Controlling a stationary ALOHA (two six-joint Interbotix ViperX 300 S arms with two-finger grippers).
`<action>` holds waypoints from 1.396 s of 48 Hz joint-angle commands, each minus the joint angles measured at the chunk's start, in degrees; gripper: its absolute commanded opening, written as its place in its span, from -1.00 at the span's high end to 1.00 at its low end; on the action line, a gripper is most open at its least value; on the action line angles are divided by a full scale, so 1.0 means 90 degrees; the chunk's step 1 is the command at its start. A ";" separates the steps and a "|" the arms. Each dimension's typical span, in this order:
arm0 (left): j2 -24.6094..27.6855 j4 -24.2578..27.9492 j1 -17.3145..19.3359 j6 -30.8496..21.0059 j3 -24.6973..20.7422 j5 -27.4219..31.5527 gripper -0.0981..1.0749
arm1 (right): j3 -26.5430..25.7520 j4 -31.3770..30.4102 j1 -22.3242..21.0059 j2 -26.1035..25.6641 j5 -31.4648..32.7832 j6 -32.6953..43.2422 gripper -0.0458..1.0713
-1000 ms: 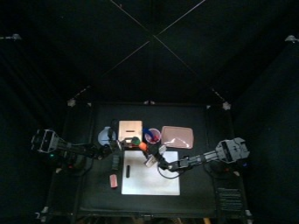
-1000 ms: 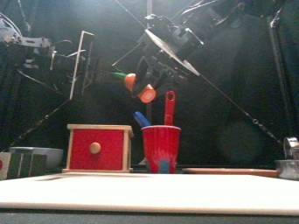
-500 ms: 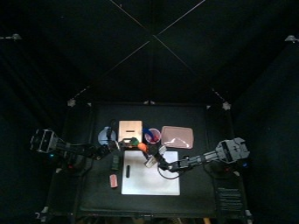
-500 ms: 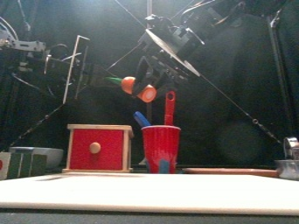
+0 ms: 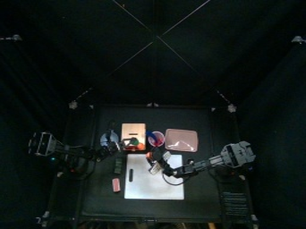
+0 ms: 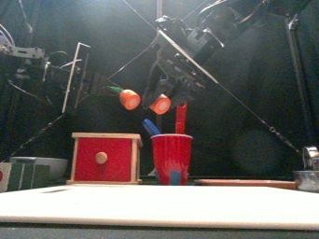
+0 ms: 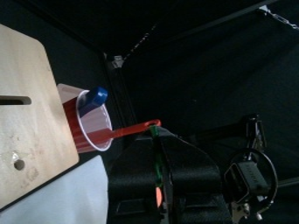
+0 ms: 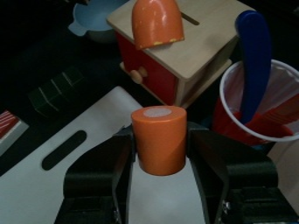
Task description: Split carrot and put carrot top in bowl
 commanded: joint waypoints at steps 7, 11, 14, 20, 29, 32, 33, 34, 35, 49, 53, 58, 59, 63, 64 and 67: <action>-0.0615 0.0664 0.0098 0.0146 0.0439 0.0000 0.50 | 0.0137 0.0186 0.0186 -0.0225 -0.0029 0.0010 0.15; -0.0879 0.1084 0.0166 0.0195 0.0674 0.0117 0.50 | 0.0195 0.0244 0.0234 -0.0264 -0.0049 0.0010 0.15; -0.1084 0.1279 0.0264 0.0225 0.0840 0.0352 0.50 | 0.0244 0.0293 0.0264 -0.0283 -0.0059 0.0010 0.15; -0.1416 0.1504 0.0674 0.0459 0.1133 0.0977 0.50 | 0.0332 0.0352 0.0303 -0.0283 -0.0059 0.0020 0.15; -0.2246 0.2305 0.1406 0.1084 0.1416 0.2080 0.50 | 0.0361 0.0479 0.0361 -0.0293 -0.0068 0.0010 0.15; -0.2607 0.2441 0.1582 0.1240 0.1455 0.2480 0.50 | 0.0371 0.0498 0.0361 -0.0293 -0.0068 0.0020 0.15; -0.2734 0.2471 0.1631 0.1279 0.1465 0.2627 0.50 | 0.0381 0.0518 0.0371 -0.0293 -0.0068 0.0020 0.15; -0.2900 0.2510 0.1709 0.1328 0.1475 0.2832 0.50 | 0.0381 0.0537 0.0371 -0.0293 -0.0068 0.0020 0.15; -0.3027 0.2529 0.1758 0.1367 0.1475 0.2979 0.50 | 0.0381 0.0537 0.0361 -0.0293 -0.0068 0.0020 0.15; -0.4355 0.2695 0.2979 0.1855 0.1699 0.5117 0.45 | 0.0420 0.0605 0.0361 -0.0293 -0.0068 0.0020 0.15; -0.4463 0.2842 0.3467 0.2002 0.1719 0.5645 0.44 | 0.0430 0.0596 0.0361 -0.0293 -0.0068 0.0020 0.15; -0.4512 0.2959 0.4014 0.2129 0.1680 0.6064 0.43 | 0.0430 0.0605 0.0361 -0.0293 -0.0068 0.0029 0.15; -0.4512 0.2979 0.4092 0.2139 0.1680 0.6104 0.43 | 0.0430 0.0605 0.0361 -0.0293 -0.0068 0.0029 0.15; -0.4512 0.3105 0.4287 0.2158 0.1680 0.6240 0.43 | 0.0439 0.0625 0.0361 -0.0293 -0.0068 0.0039 0.15; -0.4512 0.3164 0.4326 0.2168 0.1689 0.6289 0.42 | 0.0430 0.0635 0.0361 -0.0283 -0.0068 0.0039 0.15; -0.4492 0.3281 0.4365 0.2158 0.1719 0.6387 0.39 | 0.0439 0.0635 0.0342 -0.0293 -0.0068 0.0039 0.15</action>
